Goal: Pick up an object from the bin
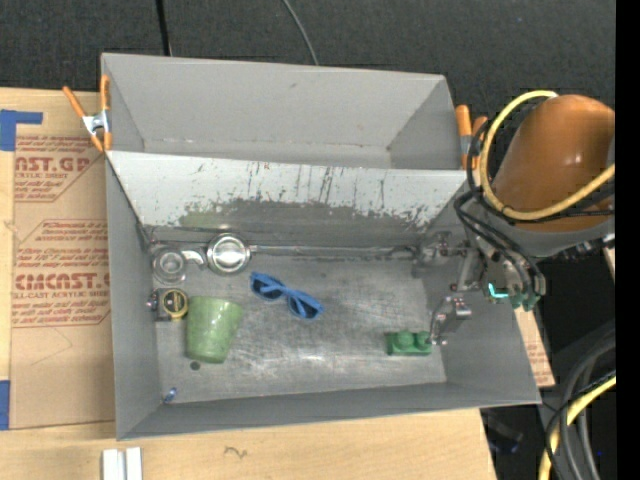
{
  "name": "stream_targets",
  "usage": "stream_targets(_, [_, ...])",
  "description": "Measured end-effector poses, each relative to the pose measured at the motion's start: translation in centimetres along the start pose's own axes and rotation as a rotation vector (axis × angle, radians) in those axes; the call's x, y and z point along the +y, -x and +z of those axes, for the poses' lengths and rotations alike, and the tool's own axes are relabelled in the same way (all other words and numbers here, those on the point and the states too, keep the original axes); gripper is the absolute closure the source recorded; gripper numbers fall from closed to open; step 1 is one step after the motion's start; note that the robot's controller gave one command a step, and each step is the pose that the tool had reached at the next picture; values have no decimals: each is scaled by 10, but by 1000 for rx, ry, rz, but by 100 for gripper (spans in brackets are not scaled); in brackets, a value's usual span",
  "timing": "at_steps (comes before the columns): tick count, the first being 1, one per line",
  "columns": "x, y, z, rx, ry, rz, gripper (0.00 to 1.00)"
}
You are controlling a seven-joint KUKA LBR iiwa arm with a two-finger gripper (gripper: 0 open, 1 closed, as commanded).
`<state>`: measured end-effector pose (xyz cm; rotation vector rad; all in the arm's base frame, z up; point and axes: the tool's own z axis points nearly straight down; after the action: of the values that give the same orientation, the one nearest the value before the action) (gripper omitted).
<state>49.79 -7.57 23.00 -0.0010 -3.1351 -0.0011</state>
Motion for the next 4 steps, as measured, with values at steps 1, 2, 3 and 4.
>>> stream_targets(1, [-31, -4, 140, 1, 1, -120, 0])
stream_targets(2, [-31, -1, 135, -8, -3, -120, 100])
stream_targets(3, [-30, -1, 136, -6, -1, -121, 0])
stream_targets(4, [-30, -1, 135, -6, -1, -121, 100])
